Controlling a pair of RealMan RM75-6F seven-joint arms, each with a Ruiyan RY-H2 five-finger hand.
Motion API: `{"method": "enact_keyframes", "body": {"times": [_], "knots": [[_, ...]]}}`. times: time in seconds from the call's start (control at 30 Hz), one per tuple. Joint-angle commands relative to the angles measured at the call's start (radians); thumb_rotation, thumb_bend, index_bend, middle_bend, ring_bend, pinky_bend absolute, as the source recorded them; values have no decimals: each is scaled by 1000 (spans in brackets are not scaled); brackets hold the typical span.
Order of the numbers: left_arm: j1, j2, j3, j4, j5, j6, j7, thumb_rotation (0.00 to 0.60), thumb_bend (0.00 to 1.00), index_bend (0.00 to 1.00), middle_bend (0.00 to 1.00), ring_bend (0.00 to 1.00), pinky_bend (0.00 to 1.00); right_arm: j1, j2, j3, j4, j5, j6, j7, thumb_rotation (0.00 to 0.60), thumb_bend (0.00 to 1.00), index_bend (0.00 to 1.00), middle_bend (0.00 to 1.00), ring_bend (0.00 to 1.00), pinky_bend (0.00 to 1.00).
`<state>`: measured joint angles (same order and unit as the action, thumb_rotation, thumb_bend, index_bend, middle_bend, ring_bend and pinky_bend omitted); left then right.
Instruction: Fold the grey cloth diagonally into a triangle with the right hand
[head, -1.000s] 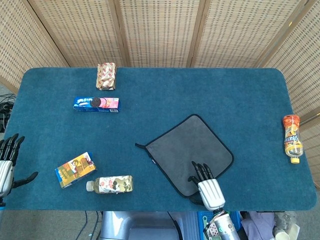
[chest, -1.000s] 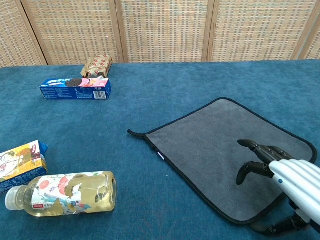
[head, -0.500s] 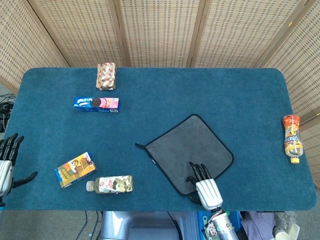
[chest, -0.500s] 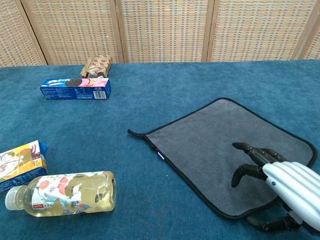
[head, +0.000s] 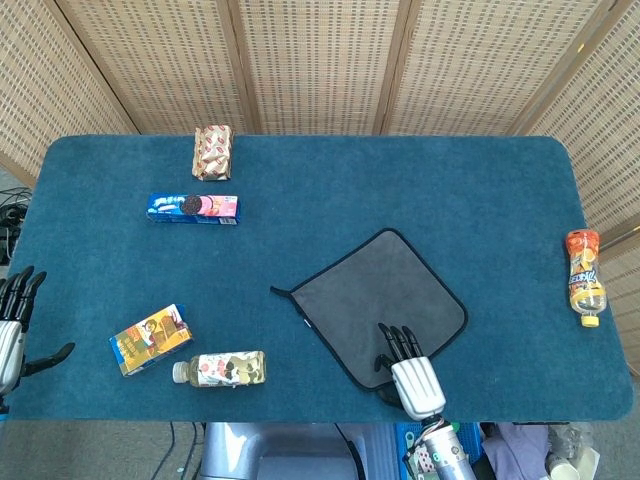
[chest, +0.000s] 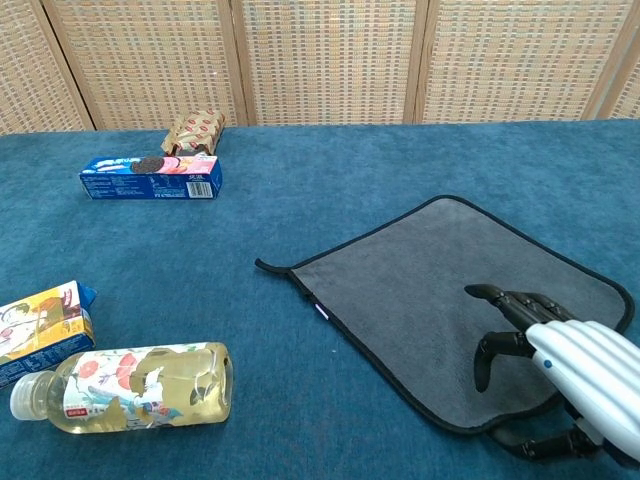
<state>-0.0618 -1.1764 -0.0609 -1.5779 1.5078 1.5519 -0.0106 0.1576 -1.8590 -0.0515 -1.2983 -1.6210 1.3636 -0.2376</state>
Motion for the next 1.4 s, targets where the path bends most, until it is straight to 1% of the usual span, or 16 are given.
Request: {"method": "enact_keyframes", "body": {"times": [0.03, 0.13, 0.17, 0.2, 0.27, 0.53, 0.8, 0.9, 1.2, 1.4], "knots": [[0, 0, 0, 1, -1, -1, 1, 600, 153, 0, 0, 0, 0, -1, -4, 1, 5, -3, 7, 3, 600, 340, 547, 84, 0, 0], [-1, 0, 0, 0, 0, -1, 0, 600, 152, 0, 0, 0, 0, 0, -8, 4, 13, -2, 10, 8, 600, 340, 574, 94, 0, 0], [11, 19, 34, 37, 54, 9, -66, 600, 152, 0, 0, 0, 0, 0, -9, 5, 16, 0, 9, 11, 600, 340, 580, 95, 0, 0], [-3, 10, 31, 36, 72, 6, -63, 600, 153, 0, 0, 0, 0, 0, -10, 6, 17, 1, 9, 13, 600, 340, 588, 97, 0, 0], [-6, 7, 18, 33, 53, 3, -56, 600, 153, 0, 0, 0, 0, 1, -10, 8, 17, 2, 10, 16, 600, 340, 598, 102, 0, 0], [0, -5, 6, 17, 17, 3, -15, 600, 153, 0, 0, 0, 0, 3, -3, 16, 15, 11, 12, 26, 600, 349, 614, 109, 0, 0], [0, -5, 4, 9, 11, 2, -5, 600, 153, 0, 0, 0, 0, 4, 5, 17, 10, 21, 4, 28, 600, 505, 614, 102, 0, 0], [0, -4, 4, 8, 8, 0, -4, 600, 153, 0, 0, 0, 0, 4, 5, 17, 10, 26, 2, 29, 600, 536, 614, 102, 0, 0], [0, -4, 4, 7, 7, 0, -3, 600, 152, 0, 0, 0, 0, 7, 9, 21, 10, 29, 4, 30, 600, 546, 614, 102, 0, 0], [0, -3, 2, 5, 7, 3, -3, 600, 152, 0, 0, 0, 0, 23, 21, 38, -7, 21, 8, 24, 600, 546, 614, 102, 0, 0]]}}
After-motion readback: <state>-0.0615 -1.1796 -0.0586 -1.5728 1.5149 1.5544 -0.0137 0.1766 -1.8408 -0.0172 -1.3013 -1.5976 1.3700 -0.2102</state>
